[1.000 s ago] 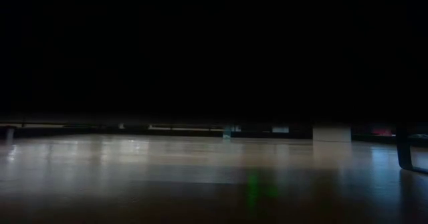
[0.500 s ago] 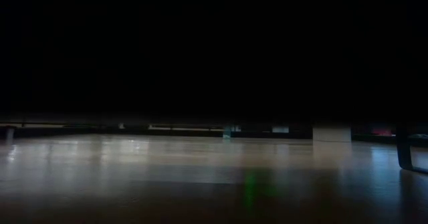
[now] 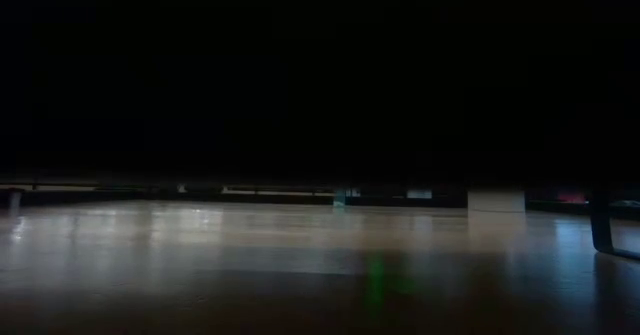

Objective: Pick and place medicine bottles onto shelf by color
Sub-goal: Put the blue pill bottle on the shelf aligned with the other blue pill bottles

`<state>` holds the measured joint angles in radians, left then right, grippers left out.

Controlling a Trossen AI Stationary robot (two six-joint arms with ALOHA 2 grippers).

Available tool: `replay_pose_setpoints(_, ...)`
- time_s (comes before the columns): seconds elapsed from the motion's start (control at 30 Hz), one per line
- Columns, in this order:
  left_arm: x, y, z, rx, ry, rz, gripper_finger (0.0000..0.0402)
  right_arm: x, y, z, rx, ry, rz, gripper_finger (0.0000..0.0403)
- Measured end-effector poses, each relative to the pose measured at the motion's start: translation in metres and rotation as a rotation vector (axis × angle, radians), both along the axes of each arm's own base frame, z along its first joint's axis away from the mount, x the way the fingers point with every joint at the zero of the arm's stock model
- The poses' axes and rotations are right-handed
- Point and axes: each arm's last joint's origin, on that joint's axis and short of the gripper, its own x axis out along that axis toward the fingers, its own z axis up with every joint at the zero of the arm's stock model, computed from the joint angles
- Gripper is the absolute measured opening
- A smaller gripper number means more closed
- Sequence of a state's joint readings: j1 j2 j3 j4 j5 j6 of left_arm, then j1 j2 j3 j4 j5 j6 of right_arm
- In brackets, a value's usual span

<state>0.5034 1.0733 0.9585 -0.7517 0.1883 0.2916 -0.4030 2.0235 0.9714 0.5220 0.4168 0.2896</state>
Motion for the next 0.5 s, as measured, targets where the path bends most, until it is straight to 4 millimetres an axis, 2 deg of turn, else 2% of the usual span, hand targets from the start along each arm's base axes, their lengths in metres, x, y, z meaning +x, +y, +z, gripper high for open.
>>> replay_pose_setpoints(0.2, 0.0000, 0.0000, 0.0000, 0.000, 0.000, 0.000, 0.0265, 0.0000, 0.0000, 0.0000, 0.009, -0.011, -0.007, 0.0270)
replay_pose_setpoints(0.5, 0.0000, 0.0001, 0.0000, 0.000, 0.000, 0.000, 0.0265, -0.0001, -0.0005, 0.0003, -0.006, 0.002, 0.002, 0.0227)
